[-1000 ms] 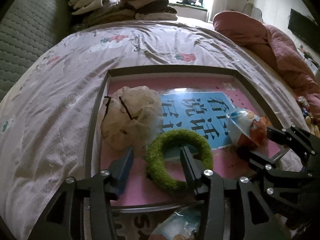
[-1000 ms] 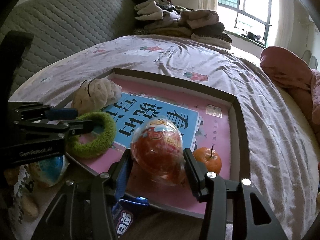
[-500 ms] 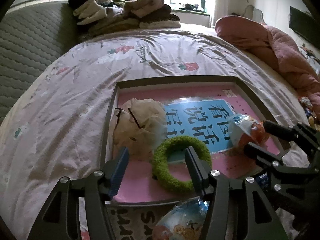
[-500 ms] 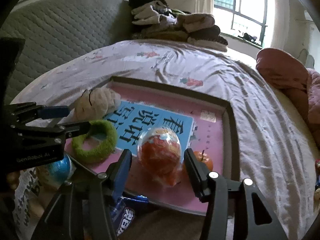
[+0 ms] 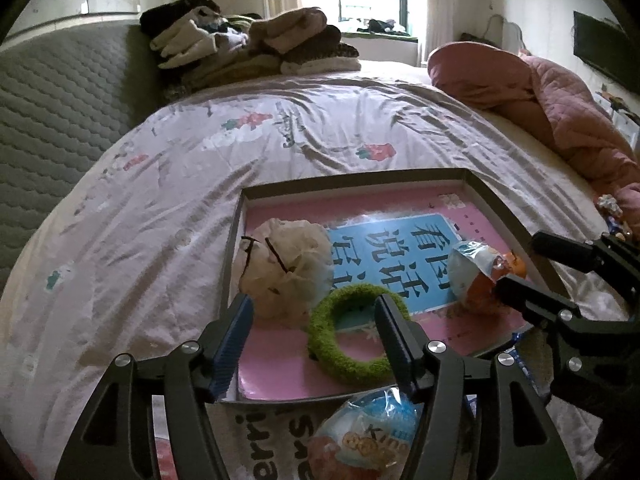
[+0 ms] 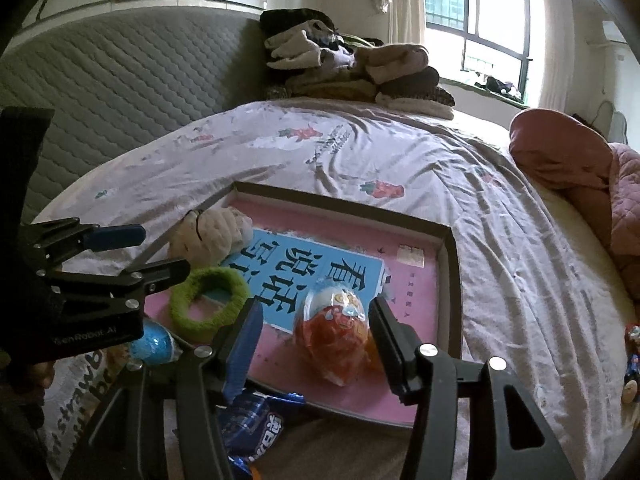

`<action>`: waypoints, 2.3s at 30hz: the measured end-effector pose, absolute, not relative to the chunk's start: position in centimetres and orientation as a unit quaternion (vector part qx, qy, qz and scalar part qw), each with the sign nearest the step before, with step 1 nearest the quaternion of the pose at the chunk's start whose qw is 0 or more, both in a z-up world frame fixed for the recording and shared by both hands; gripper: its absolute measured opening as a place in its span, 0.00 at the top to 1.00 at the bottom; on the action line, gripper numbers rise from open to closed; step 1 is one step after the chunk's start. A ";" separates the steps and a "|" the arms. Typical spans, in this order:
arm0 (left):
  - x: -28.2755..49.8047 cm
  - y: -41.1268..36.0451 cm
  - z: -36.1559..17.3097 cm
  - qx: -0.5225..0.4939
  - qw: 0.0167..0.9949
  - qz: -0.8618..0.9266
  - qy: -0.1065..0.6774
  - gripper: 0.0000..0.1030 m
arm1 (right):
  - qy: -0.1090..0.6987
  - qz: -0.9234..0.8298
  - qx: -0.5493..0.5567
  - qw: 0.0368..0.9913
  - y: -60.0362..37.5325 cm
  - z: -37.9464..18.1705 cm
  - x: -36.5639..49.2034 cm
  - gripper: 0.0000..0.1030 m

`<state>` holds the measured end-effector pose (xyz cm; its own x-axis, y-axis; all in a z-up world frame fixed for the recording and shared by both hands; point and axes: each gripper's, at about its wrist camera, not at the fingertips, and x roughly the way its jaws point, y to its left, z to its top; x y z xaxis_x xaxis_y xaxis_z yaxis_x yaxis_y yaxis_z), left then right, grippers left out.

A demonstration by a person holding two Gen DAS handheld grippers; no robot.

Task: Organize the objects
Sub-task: 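Open right tool to release Kinder egg on tray while left tool lifts away, then withdraw both tools from the tray toward the items on the bedsheet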

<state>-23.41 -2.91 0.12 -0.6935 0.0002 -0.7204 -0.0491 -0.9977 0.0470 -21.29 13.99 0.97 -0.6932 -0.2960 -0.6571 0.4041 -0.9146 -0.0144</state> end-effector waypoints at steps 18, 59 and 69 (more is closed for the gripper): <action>-19.4 -4.4 5.3 -0.342 0.005 0.940 0.016 0.37 | 0.050 -0.932 0.300 0.199 15.6 5.2 -19.1 0.44; -11.5 -4.9 8.1 -0.284 -0.023 0.958 0.033 0.36 | 0.034 -0.951 0.231 0.201 16.8 9.9 -12.8 0.40; -9.9 -3.9 6.9 -0.293 -0.012 0.955 0.034 0.36 | 0.035 -0.949 0.244 0.198 16.6 8.7 -11.3 0.40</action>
<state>-9.87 -3.89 6.90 -0.8274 -0.0432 -0.5599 0.0031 -0.9974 0.0724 -11.31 16.61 8.70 -0.8024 -0.3594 -0.4764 0.3935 -0.9188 0.0304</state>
